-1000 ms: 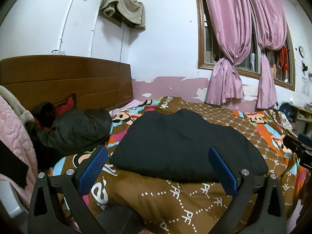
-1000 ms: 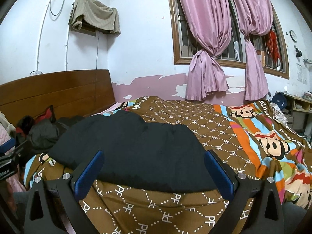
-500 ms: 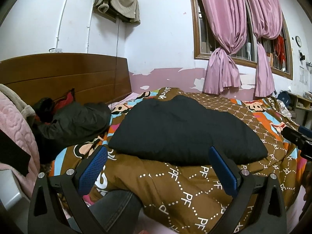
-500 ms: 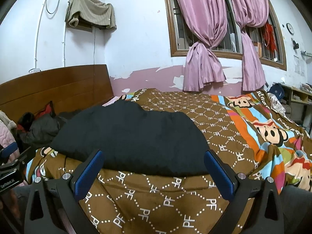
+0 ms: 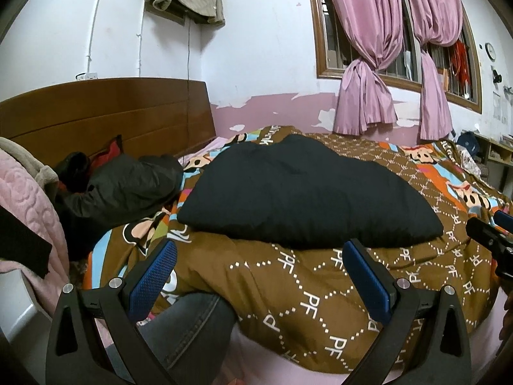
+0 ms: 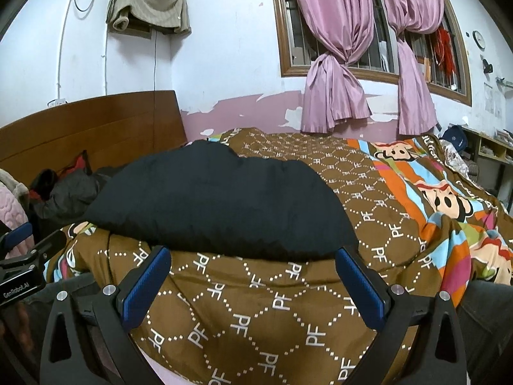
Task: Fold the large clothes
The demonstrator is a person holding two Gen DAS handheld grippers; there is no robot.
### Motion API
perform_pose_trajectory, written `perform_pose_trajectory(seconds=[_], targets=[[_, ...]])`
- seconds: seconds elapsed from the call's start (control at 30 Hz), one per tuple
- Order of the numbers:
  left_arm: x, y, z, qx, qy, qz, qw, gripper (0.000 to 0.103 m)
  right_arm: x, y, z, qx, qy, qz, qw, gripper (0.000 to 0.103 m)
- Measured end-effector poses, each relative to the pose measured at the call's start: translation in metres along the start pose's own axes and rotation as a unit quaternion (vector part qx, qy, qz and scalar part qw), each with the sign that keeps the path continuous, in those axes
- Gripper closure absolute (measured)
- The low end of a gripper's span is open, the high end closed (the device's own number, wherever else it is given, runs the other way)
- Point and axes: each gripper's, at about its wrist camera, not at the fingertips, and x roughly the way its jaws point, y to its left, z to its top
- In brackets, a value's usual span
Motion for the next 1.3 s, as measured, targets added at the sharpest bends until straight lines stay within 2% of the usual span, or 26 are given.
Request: perform_pose_trajectory(seconds=[0.37, 1.3], targets=[[0.011, 0.0, -0.007, 0.009, 0.026, 0.006, 0.9996, 0.002, 0.011, 0.004, -0.011, -0.006, 0.023, 0.0, 1.0, 0.0], [0.017, 0.0, -0.011, 0.018, 0.036, 0.006, 0.9992, 0.002, 0.017, -0.004, -0.013, 0.016, 0.036, -0.007, 0.999, 0.0]])
